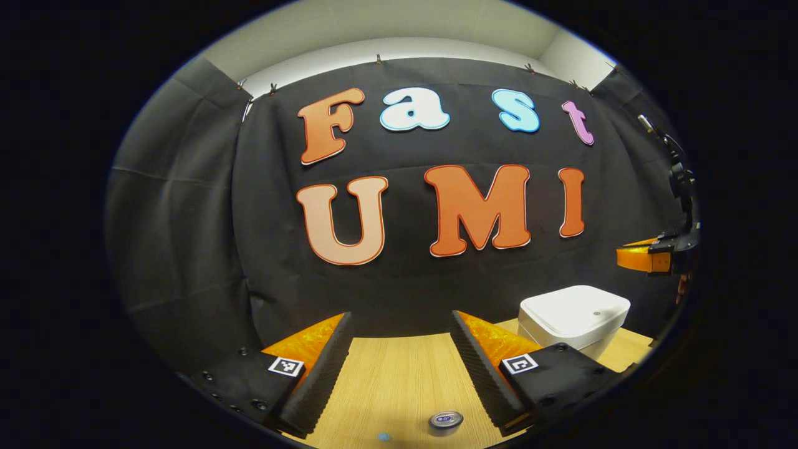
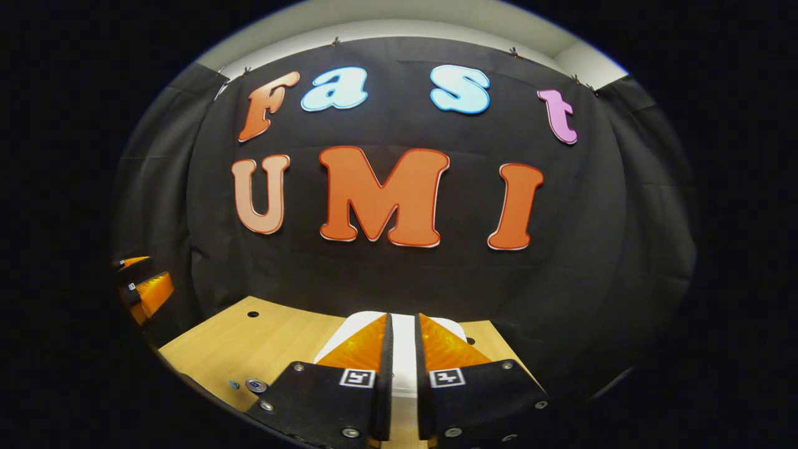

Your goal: Press the lid of the desktop garbage bin to open it, pick up the crumpled paper on the desktop and throw it into the bin, then pick up the pop can on the desktop and drop it into the bin, and finally close the garbage bin lid.

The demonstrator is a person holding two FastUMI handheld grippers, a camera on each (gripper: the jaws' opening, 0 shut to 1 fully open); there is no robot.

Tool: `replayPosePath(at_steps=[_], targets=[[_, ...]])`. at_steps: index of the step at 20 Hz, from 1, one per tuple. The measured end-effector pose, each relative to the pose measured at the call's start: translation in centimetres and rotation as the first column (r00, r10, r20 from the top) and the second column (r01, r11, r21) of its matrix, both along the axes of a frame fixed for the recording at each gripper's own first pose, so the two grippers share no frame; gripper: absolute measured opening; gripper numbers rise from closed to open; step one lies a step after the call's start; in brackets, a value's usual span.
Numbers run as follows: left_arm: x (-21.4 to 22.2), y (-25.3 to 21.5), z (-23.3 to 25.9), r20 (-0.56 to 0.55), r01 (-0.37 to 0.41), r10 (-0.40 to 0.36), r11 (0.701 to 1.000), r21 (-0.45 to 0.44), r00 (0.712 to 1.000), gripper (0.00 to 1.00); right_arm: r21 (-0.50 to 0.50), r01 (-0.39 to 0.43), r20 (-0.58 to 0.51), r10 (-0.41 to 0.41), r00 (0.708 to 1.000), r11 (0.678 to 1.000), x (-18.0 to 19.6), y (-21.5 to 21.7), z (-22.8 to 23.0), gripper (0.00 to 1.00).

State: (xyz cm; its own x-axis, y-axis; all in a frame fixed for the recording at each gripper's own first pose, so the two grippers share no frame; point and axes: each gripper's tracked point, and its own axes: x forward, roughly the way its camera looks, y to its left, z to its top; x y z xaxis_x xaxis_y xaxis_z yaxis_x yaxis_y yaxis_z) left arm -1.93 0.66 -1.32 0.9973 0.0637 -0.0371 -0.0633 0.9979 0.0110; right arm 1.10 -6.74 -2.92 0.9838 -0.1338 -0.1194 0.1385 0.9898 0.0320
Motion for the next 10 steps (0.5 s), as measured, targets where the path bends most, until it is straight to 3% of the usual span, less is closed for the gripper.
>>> replayPosePath(at_steps=[1, 2, 4, 10], targets=[[-0.1, 0.1, -0.1, -0.006, -0.004, 0.004, 1.000, 0.002, 1.000, 1.00, 0.025, -0.019, -0.007, 0.019, 1.000, 1.000, 0.2, 0.5, -0.5, 0.11], [-0.2, 0.2, -0.5, -0.015, -0.008, 0.008, 1.000, 0.004, 1.000, 0.95, 0.045, -0.028, -0.013, 0.029, 0.999, 0.999, 0.5, 0.8, -1.1, 0.10], [-0.4, 0.1, -0.7, -0.030, -0.014, 0.014, 1.000, 0.003, 0.999, 0.99, 0.059, -0.038, -0.052, 0.041, 0.998, 0.998, 0.8, 1.1, -2.8, 0.08], [-1.2, 0.5, -1.6, -0.063, -0.055, 0.056, 0.998, 0.015, 0.996, 1.00, 0.069, -0.092, -0.121, 0.100, 0.988, 0.993, 2.0, 2.1, -5.9, 0.04]])
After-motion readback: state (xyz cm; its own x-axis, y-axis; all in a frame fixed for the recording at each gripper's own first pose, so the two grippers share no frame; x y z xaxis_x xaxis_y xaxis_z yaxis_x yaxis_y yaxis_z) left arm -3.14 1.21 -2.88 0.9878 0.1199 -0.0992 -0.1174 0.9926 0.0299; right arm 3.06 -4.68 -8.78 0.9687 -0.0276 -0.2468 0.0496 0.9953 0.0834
